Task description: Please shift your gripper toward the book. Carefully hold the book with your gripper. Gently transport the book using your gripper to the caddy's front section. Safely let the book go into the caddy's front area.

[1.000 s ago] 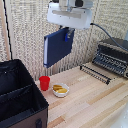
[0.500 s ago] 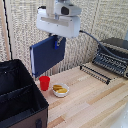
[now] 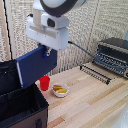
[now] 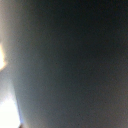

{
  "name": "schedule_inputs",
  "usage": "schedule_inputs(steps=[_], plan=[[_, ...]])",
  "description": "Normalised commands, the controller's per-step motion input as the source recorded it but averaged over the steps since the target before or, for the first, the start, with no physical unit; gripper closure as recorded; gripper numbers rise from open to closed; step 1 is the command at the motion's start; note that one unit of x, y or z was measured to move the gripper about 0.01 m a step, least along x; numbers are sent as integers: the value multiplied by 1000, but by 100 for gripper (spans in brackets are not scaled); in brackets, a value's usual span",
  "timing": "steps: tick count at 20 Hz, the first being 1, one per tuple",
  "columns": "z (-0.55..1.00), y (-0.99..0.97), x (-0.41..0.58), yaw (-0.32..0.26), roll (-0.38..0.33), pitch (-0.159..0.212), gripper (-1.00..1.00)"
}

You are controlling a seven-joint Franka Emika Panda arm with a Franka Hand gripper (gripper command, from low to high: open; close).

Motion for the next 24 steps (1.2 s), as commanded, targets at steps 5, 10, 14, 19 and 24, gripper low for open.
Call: schedule_inputs(steps=[5,10,14,19,24], plan=[[235,801,0,-102,-11,7,100],[533,590,0,-123,36,0,100],[540,498,-18,-102,86,3,100],[371,523,-14,-75,98,67,100],[127,623,0,-25,96,170,100]])
